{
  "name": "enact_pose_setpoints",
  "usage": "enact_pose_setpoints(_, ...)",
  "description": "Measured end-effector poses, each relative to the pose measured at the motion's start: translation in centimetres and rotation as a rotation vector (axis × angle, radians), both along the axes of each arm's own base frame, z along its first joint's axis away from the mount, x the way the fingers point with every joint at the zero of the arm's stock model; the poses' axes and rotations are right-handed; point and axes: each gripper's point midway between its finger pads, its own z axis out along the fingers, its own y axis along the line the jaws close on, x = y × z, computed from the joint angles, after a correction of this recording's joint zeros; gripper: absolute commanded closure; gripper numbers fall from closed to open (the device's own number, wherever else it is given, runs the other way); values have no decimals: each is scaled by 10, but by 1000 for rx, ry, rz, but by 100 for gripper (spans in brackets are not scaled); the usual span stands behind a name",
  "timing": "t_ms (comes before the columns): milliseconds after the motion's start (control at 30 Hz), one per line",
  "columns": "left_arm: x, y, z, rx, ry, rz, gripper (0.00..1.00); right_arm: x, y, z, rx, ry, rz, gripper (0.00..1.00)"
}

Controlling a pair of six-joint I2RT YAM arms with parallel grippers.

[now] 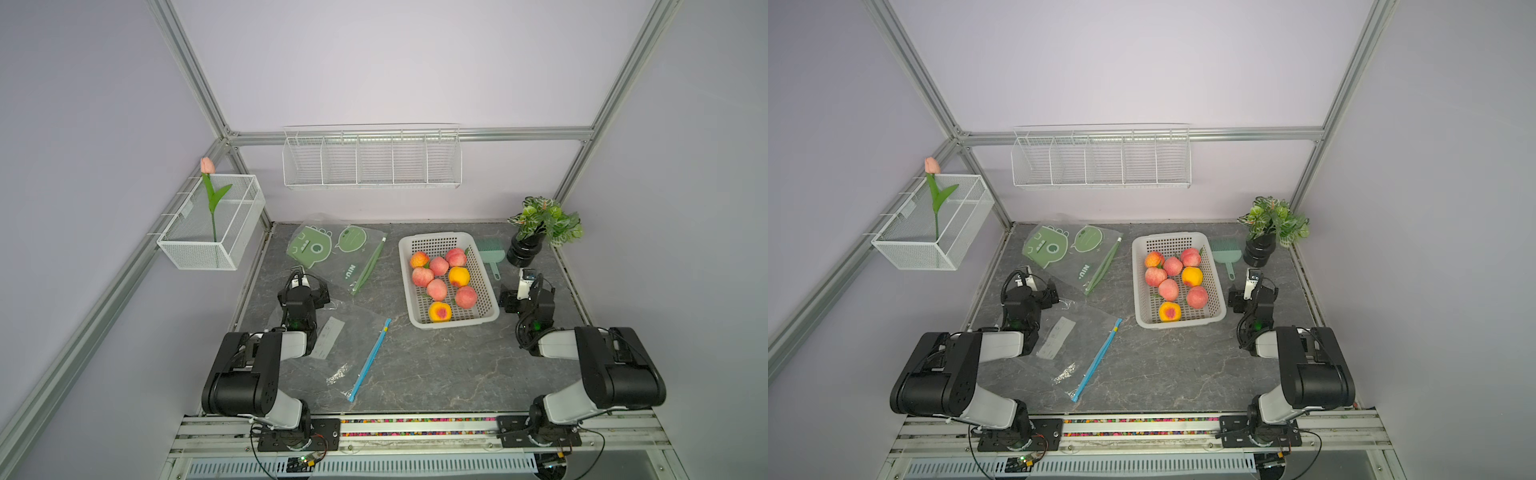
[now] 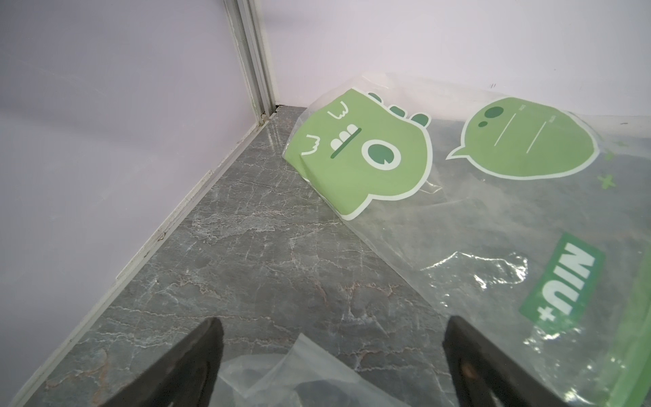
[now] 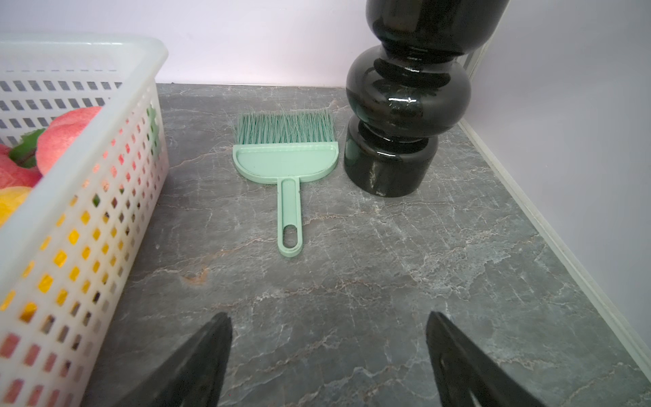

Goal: Place the peach in a zip-top bag and seal the zipper
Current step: Open the zipper of the food storage bag at the center of the board.

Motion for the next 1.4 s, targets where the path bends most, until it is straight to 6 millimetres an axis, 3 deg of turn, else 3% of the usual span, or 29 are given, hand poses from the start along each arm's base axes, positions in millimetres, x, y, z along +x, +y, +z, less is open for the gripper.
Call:
enact_pose_setpoints(533,-1,2,2,0,-1,13,0,-1,-4,2,-8,-6,-24,11)
enact_pose_setpoints(833,-17,16,52,-34,-102,102,0,-15,-14,46,-8,-81,-93,11)
enact_pose_setpoints(1033,-20,15,64,-45,-49,104,0,-27,-17,70,39,-39,-131,11)
enact_pose_setpoints(1167,-15,-2,79,-41,-12,65,0,-40,-15,79,95,-3,-143,11)
enact_pose_setpoints(1400,-1,-59,85,-60,105,-100,0,-59,-2,86,183,97,-110,11)
